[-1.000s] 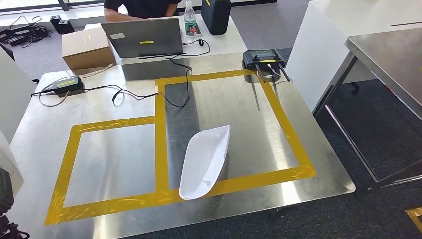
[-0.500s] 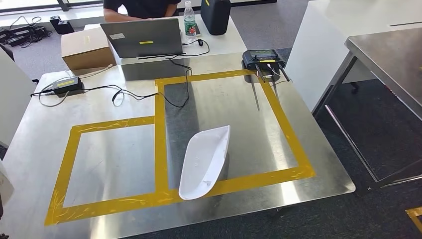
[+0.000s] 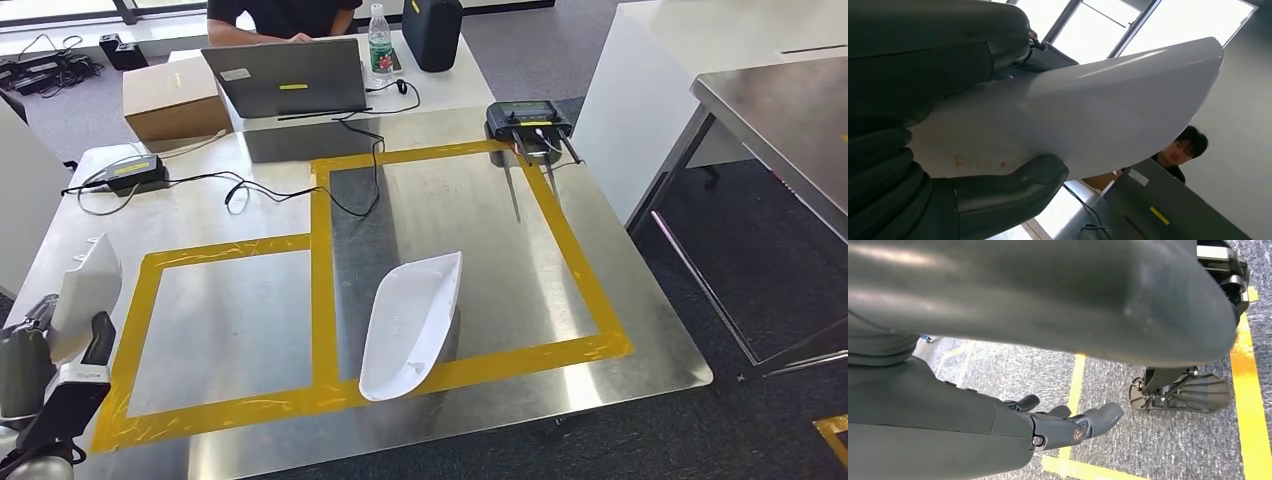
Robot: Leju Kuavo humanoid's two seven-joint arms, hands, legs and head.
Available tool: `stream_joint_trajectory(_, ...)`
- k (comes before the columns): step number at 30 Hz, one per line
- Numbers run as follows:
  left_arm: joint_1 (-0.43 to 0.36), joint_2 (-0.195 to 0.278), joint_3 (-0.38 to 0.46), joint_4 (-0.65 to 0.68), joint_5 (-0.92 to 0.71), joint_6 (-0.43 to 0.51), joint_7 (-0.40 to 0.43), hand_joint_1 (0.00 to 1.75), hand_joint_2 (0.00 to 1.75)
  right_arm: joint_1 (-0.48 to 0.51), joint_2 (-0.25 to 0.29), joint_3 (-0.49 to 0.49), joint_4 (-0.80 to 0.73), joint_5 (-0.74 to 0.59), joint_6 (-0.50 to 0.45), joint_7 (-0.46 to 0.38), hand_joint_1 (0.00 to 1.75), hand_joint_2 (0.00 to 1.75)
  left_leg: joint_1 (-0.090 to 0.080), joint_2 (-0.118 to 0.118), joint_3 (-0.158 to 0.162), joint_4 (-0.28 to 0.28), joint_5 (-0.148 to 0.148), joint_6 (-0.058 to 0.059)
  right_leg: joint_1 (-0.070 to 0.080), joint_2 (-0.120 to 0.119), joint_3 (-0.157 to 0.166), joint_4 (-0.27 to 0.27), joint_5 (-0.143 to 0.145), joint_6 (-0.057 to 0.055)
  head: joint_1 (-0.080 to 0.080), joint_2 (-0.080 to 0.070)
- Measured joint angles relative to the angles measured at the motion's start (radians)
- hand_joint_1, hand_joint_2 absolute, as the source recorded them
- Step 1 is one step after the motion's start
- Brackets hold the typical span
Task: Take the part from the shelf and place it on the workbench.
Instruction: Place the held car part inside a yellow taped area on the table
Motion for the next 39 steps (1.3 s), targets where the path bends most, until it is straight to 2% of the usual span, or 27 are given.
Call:
stream_joint_trajectory(3,-0.008,0.001,-0.012,0.014,-0.003,0.004,0.008,0.00,1.75,0.000,0.000,0.000,0.000,0.000,0.000,0.009,0.00,0.00,0.000,0.000,0.000,0.000,0.000,0.000,0.000,0.000,0.000,0.000,0.000,0.000,0.000,0.000)
stream_joint_trajectory(7,-0.003,0.001,-0.015,0.016,-0.001,0.018,0.016,0.00,0.00,0.000,0.000,0.000,0.000,0.002,0.000,0.014,0.00,0.00,0.000,0.000,0.000,0.000,-0.001,0.000,0.000,0.000,0.000,-0.001,-0.001,0.000,0.000,0.000)
stream_joint_trajectory(28,0.027,-0.008,0.001,-0.050,0.095,0.086,-0.061,0.00,0.00,0.001,0.000,0.000,0.000,0.013,0.000,-0.008,0.00,0.00,0.000,0.000,0.000,0.000,-0.002,0.000,0.000,-0.001,0.001,-0.001,-0.001,0.000,0.000,0.000)
stream_joint_trajectory(33,0.067,-0.021,0.029,-0.200,0.190,0.099,-0.072,0.00,0.00,0.003,0.000,0.000,0.000,0.011,0.000,-0.007,0.00,0.00,-0.001,0.000,0.000,0.000,-0.002,0.001,-0.001,-0.001,0.001,-0.001,-0.001,0.000,0.000,0.000)
stream_joint_trajectory(39,0.150,-0.041,0.054,-0.457,0.218,0.188,-0.128,0.00,0.00,0.006,0.000,0.000,0.000,0.011,0.000,-0.017,0.00,0.00,-0.005,0.000,0.002,0.001,-0.006,0.006,-0.005,-0.001,0.003,-0.002,-0.003,0.005,0.000,0.000)
